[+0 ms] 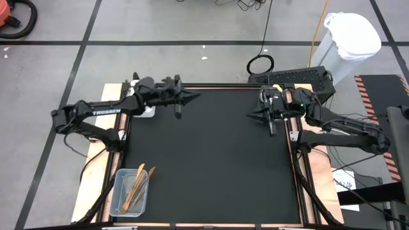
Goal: Sort silverware by color (type)
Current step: Return to Home Position
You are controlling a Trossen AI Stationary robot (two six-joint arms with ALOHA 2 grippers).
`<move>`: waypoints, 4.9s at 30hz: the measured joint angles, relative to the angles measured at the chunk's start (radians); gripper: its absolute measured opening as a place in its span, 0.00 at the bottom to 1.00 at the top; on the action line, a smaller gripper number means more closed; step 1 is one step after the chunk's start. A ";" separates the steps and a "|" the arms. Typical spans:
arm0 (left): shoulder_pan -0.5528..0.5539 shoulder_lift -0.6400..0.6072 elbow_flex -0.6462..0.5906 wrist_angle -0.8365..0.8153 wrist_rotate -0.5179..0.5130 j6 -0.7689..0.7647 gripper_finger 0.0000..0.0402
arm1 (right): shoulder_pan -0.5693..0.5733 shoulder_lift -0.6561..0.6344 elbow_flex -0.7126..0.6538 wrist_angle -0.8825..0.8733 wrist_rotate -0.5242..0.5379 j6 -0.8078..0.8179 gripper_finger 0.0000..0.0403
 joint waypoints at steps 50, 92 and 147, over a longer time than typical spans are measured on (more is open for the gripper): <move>-0.174 -0.687 -0.596 -0.155 -0.202 -0.032 0.00 | 0.358 -0.427 -0.577 0.431 0.415 0.356 0.00; -0.320 -1.295 -0.827 -0.585 -0.226 -0.097 0.00 | 0.398 -0.708 -0.694 0.169 0.417 0.301 0.00; -0.319 -1.276 -0.847 -0.497 -0.692 -0.134 0.07 | 0.397 -0.706 -0.697 0.039 0.416 0.305 0.03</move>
